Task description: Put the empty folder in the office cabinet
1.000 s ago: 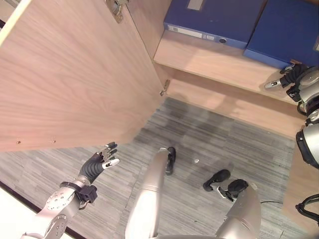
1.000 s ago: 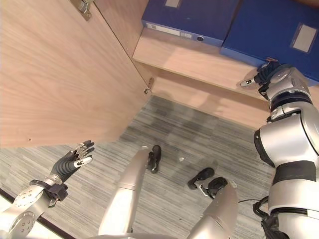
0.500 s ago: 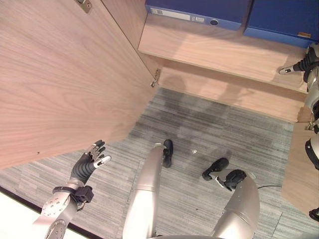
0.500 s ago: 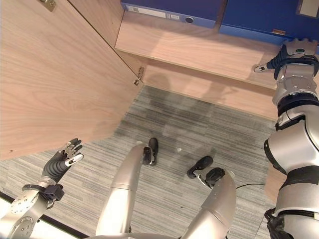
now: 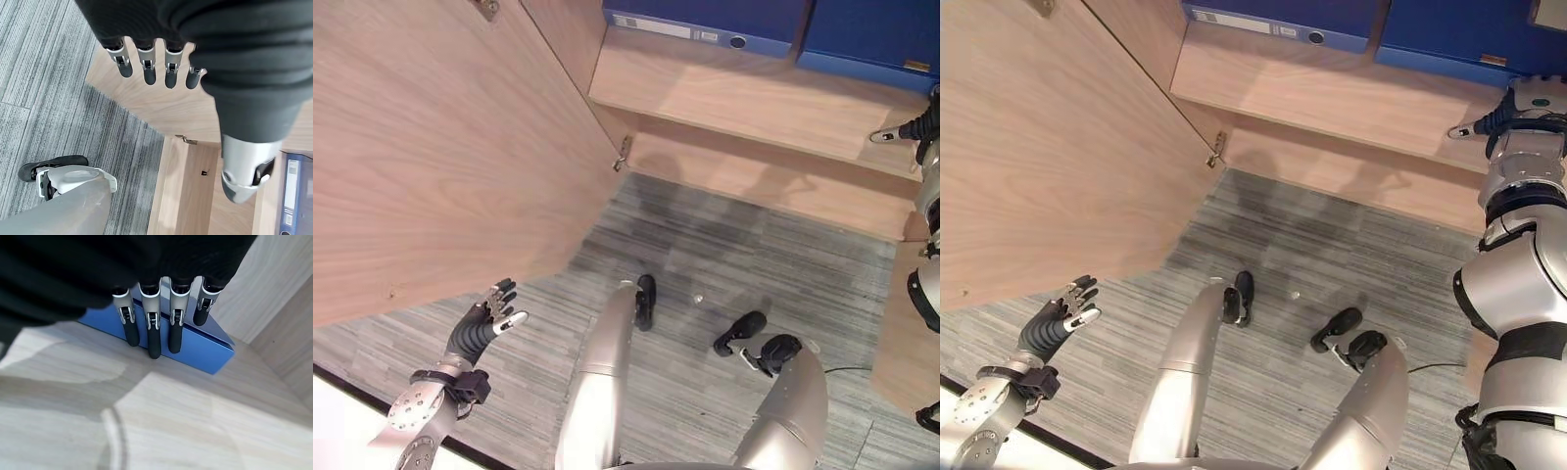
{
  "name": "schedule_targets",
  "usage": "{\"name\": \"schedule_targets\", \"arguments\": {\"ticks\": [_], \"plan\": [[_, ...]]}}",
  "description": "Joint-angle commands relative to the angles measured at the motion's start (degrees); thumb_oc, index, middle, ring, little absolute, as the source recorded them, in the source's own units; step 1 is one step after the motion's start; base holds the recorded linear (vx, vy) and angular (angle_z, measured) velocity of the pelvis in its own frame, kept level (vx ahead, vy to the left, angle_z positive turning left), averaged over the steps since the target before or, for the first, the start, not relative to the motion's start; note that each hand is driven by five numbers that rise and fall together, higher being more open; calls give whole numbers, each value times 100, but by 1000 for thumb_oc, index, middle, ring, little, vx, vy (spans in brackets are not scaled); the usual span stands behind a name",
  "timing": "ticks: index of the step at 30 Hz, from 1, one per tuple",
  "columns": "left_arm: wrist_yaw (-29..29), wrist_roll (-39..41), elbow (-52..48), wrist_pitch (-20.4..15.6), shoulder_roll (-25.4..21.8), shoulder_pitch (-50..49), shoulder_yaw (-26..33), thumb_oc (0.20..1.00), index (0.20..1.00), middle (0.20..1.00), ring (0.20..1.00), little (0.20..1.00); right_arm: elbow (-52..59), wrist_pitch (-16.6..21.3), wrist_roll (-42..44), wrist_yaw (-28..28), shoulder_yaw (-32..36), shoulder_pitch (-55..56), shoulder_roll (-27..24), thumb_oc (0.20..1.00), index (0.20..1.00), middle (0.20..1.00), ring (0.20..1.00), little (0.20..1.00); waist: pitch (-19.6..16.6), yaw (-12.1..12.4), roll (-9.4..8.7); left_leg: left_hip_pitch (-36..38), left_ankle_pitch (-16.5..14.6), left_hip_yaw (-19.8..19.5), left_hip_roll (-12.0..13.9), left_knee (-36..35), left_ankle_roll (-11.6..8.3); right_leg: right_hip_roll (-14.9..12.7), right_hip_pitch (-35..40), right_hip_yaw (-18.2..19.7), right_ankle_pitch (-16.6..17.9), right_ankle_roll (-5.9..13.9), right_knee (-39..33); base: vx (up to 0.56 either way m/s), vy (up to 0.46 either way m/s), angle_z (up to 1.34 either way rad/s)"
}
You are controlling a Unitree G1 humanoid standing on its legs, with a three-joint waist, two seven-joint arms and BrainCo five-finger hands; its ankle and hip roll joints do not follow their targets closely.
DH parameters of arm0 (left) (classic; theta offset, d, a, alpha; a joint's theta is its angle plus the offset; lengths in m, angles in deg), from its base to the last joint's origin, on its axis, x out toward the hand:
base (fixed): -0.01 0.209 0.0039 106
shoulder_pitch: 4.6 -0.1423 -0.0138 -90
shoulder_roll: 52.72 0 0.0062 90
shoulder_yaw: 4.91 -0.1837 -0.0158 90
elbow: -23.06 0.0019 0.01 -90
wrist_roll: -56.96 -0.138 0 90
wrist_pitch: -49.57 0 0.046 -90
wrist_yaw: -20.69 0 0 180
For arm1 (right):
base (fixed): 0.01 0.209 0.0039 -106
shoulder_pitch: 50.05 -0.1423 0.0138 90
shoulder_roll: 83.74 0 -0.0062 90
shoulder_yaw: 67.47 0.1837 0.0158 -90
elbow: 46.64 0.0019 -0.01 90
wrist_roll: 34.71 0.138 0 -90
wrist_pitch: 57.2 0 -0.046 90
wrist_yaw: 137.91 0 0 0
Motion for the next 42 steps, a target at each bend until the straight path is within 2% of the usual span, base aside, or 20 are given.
{"name": "schedule_targets", "arguments": {"ticks": [1,12,21,25,31,33,34,35,40,42], "plan": [[77,25,-137,-217,-63,-35,164,1000,1000,1000,1000,1000,-262,-54,339,-151,-3,278,12,1000,1000,1000,1000,1000,55,80,227,-143,210,-404,153,-630,-469,-260,408,-193,-304,627,-430,0,0,0],[331,91,5,-112,-275,326,-290,1000,1000,1000,1000,1000,-315,145,1473,24,1008,1192,718,1000,1000,1000,1000,1000,-67,117,303,760,402,-404,67,-1346,-408,-144,1379,-454,-36,772,-1079,0,1,0],[582,-8,-2,76,-263,499,-506,1000,1000,1000,1000,1000,-499,66,1412,374,1613,2179,1027,1000,1000,1000,1000,1000,-220,193,394,1509,580,-492,-105,-1975,-398,-100,2238,-729,202,990,-1625,18,14,12],[585,-96,-61,132,-126,593,-546,1000,1000,1000,1000,1000,-509,22,1342,507,1794,2674,1278,1000,1000,1000,1000,1000,-250,160,345,1875,657,-488,-112,-2244,-416,-16,2646,-888,339,1063,-1911,3,13,5],[579,-270,-108,302,161,914,-740,1000,1000,1000,1000,1000,-467,24,1289,1304,1734,3419,1871,1000,1000,1000,1000,1000,-278,66,116,2823,800,-570,-136,-2709,-469,390,3693,-1024,539,1076,-2610,14,-25,-1],[571,-312,-63,364,263,976,-829,1000,1000,1000,1000,1000,-347,59,1341,1413,1680,3518,2042,1000,1000,1000,1000,1000,-268,8,20,3209,831,-590,-130,-2874,-488,547,4098,-1057,606,1075,-2875,10,-30,-6],[572,-314,-59,362,264,978,-830,1000,1000,1000,1000,1000,-344,56,1340,1415,1680,3520,2041,1000,1000,1000,1000,1000,-242,5,31,3250,837,-594,-127,-2894,-491,559,4145,-1069,616,1076,-2902,9,-49,-17],[603,-395,-12,455,410,1076,-909,1000,1000,1000,1000,1000,-244,64,1283,1472,1604,3682,2364,1000,1000,1000,1000,1000,-271,-59,-56,3706,896,-589,-101,-3146,-532,768,4607,-1111,704,1090,-3266,7,-65,-24],[772,-543,85,613,567,1218,-1082,1000,1000,1000,1000,1000,-348,-7,1175,1690,1672,3822,2865,1000,1000,1000,1000,1000,-375,-22,-76,4338,1041,-670,-114,-3635,-586,1006,5290,-1298,849,1122,-3863,21,-64,-10],[893,-702,178,712,653,1279,-1159,1000,1000,1000,1000,1000,-352,29,1272,1735,1768,4034,3143,1000,1000,1000,1000,1000,-547,34,-124,4719,1214,-684,-58,-4080,-635,1187,5645,-1409,930,1115,-4302,28,-95,4]]}}
